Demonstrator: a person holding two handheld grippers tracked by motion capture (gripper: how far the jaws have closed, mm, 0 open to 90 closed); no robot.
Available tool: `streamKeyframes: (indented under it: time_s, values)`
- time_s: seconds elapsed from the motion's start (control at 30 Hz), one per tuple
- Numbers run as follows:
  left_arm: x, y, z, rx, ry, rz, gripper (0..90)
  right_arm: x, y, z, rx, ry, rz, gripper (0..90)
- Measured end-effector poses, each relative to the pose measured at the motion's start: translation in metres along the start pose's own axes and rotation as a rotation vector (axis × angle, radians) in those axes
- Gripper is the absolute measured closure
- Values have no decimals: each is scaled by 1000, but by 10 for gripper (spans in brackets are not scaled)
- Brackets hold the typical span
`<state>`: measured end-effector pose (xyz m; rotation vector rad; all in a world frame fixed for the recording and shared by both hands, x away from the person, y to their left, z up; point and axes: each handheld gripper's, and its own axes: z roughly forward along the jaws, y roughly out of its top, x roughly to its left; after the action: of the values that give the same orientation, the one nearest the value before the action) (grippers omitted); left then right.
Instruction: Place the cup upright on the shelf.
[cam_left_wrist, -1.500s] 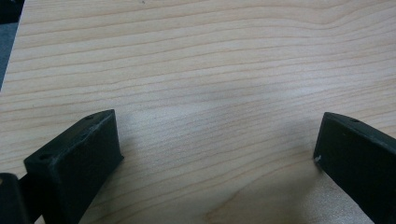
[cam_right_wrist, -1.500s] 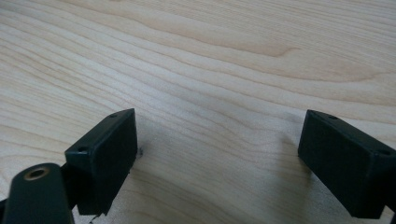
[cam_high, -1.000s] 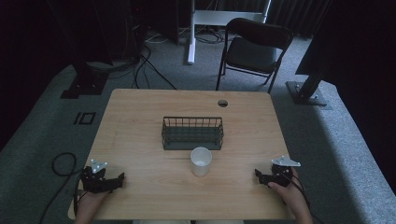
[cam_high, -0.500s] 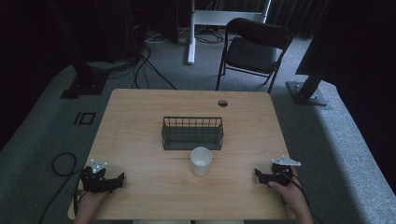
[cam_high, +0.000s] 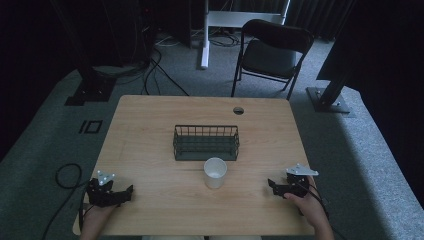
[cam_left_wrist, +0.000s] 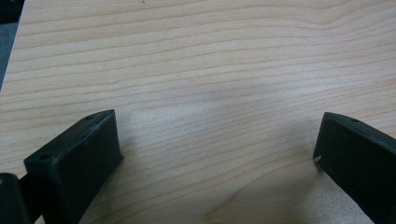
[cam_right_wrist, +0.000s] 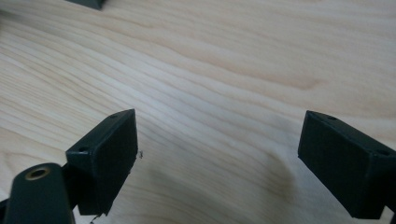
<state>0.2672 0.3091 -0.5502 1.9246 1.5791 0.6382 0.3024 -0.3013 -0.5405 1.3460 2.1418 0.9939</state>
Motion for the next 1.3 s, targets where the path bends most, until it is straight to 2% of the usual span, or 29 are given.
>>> streamKeyframes:
  time_s: [0.67,0.77,0.93,1.3]
  values:
    - [0,0,0,0,0,0,7,23,22,-1,-64,96,-44,129]
    - [0,0,0,0,0,0,7,29,25,0,-68,122,-56,129]
    - [0,0,0,0,0,0,7,35,28,1,-71,129,-71,129]
    - [0,0,0,0,0,0,7,56,36,5,-100,218,-119,129]
